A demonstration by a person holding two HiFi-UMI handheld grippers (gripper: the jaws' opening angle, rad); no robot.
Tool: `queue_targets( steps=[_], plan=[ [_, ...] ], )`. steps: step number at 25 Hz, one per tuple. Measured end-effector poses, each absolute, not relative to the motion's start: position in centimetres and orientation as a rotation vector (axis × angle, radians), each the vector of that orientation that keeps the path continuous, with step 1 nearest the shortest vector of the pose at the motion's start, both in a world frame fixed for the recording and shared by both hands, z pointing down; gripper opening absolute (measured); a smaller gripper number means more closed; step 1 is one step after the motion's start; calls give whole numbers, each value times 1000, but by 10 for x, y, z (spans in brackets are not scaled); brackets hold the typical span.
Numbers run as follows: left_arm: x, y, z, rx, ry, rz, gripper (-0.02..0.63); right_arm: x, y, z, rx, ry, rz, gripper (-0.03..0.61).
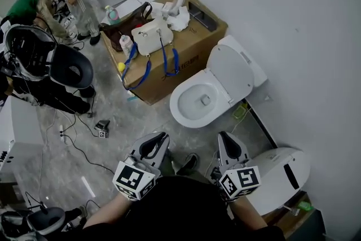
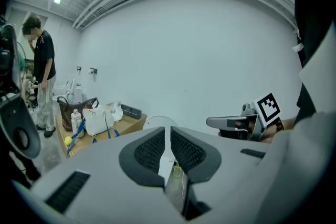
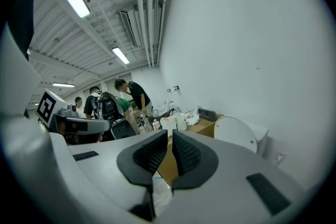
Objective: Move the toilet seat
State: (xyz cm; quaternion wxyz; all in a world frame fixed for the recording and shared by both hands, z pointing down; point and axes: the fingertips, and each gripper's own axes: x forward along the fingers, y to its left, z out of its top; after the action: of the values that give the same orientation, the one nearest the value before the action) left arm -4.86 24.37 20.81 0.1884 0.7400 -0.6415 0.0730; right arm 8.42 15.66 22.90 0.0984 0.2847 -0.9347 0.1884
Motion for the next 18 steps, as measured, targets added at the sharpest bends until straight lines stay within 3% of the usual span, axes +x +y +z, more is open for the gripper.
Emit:
queue_targets(
  steps=[13,18],
  plan=[
    [-63,151,220,2325,-1432,273,44,60,92,214,1181,-2679,556,51],
    [-71,105,239,2477,-1239,364,44,63,70,244,1347,-2531,513,51]
  ],
)
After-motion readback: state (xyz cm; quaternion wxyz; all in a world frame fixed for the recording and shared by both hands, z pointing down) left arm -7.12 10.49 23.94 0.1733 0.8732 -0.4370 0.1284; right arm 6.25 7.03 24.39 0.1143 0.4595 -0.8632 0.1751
